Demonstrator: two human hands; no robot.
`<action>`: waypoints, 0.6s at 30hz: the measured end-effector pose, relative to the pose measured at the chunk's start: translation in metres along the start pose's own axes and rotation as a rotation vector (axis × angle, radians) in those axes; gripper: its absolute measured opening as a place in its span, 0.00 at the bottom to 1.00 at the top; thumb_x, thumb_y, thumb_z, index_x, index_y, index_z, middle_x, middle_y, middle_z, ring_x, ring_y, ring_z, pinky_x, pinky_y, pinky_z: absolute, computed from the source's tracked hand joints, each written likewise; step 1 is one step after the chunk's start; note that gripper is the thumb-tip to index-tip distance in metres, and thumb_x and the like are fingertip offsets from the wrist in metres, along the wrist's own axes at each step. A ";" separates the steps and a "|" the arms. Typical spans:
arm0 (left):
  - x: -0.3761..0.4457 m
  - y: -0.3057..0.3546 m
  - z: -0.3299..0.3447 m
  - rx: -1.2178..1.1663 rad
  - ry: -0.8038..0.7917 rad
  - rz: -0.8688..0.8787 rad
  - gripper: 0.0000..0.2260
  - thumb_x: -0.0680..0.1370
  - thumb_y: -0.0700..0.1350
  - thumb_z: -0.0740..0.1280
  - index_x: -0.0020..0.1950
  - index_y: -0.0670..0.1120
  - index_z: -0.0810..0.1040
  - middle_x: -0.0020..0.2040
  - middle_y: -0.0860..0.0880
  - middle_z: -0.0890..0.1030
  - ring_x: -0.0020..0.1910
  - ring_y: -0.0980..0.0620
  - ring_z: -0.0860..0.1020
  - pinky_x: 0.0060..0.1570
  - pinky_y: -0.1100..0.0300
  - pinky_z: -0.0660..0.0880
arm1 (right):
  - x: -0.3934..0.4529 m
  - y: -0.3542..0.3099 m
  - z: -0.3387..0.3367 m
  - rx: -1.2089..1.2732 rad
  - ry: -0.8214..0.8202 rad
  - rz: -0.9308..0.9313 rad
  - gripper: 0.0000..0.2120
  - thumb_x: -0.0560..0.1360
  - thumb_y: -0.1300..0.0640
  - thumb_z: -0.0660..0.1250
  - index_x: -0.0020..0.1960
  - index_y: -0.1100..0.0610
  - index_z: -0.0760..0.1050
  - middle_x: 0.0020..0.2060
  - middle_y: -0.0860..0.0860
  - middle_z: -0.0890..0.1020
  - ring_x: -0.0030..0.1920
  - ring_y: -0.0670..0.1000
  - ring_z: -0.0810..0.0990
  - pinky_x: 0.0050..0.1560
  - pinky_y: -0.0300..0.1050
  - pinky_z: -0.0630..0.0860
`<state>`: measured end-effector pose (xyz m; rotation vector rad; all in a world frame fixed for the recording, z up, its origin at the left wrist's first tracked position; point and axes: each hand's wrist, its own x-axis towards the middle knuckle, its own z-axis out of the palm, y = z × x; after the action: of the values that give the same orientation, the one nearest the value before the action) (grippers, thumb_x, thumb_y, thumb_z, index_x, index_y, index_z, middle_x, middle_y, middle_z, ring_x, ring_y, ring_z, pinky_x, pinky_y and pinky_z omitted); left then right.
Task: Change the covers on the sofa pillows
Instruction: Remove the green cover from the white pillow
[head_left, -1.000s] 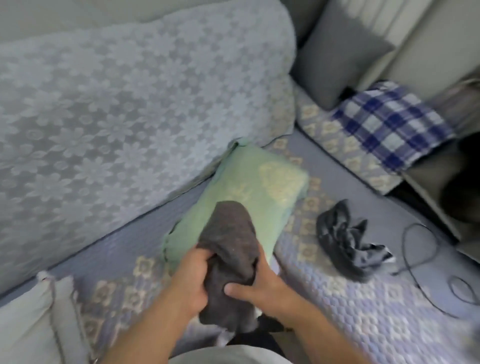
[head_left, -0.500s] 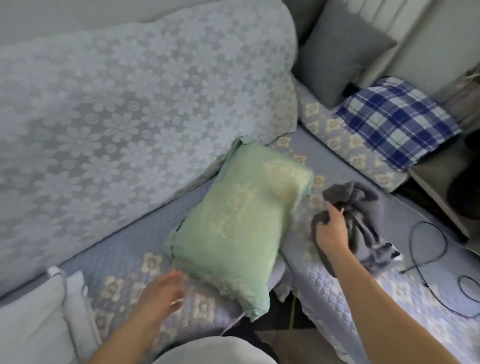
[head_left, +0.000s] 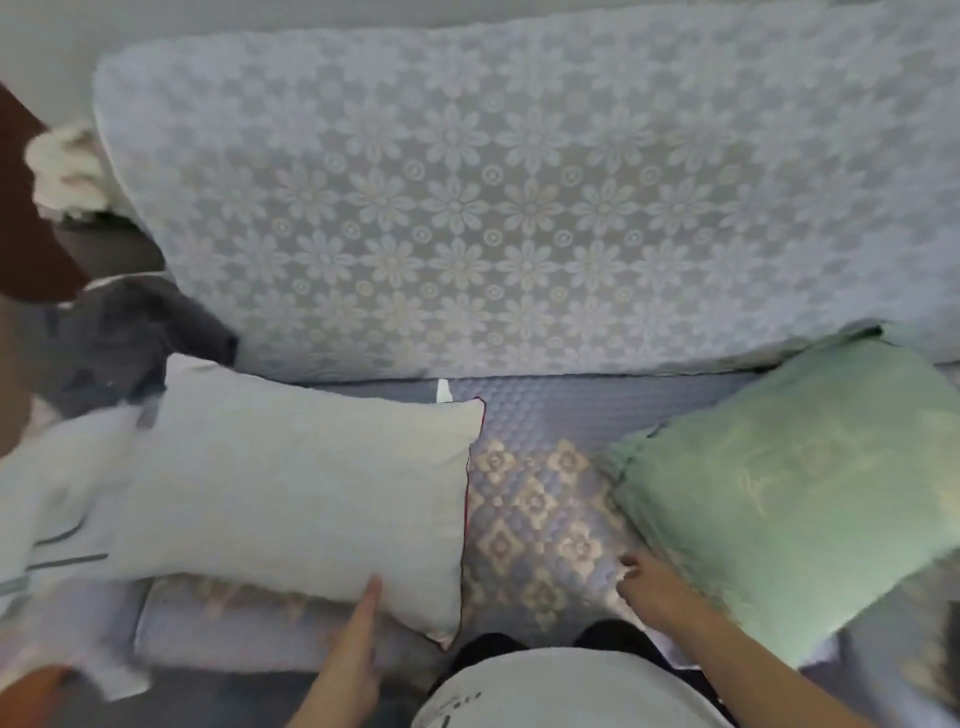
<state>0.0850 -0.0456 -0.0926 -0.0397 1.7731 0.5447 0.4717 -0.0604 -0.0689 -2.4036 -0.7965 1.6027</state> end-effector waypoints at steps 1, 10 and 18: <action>0.008 0.007 0.011 -0.031 -0.070 0.012 0.34 0.65 0.67 0.78 0.58 0.43 0.78 0.47 0.44 0.84 0.44 0.43 0.83 0.42 0.48 0.80 | -0.001 -0.005 0.003 -0.007 0.024 0.008 0.18 0.77 0.63 0.65 0.65 0.53 0.72 0.55 0.57 0.79 0.49 0.54 0.80 0.47 0.42 0.78; -0.010 0.162 0.127 -0.415 -0.023 0.329 0.17 0.81 0.41 0.66 0.69 0.42 0.68 0.62 0.42 0.76 0.53 0.45 0.79 0.48 0.45 0.79 | -0.031 -0.003 -0.008 -0.086 0.128 0.059 0.21 0.77 0.62 0.62 0.70 0.55 0.72 0.64 0.53 0.78 0.57 0.51 0.76 0.54 0.42 0.74; -0.004 0.116 0.142 0.149 0.184 0.234 0.21 0.81 0.56 0.63 0.61 0.38 0.76 0.42 0.41 0.78 0.35 0.44 0.76 0.35 0.56 0.72 | -0.025 0.075 -0.080 -0.015 0.203 0.246 0.18 0.79 0.58 0.62 0.69 0.55 0.72 0.52 0.51 0.79 0.50 0.52 0.78 0.49 0.43 0.73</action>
<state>0.1794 0.1107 -0.0738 0.2309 2.0077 0.5898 0.5615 -0.1235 -0.0448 -2.7071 -0.4955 1.3987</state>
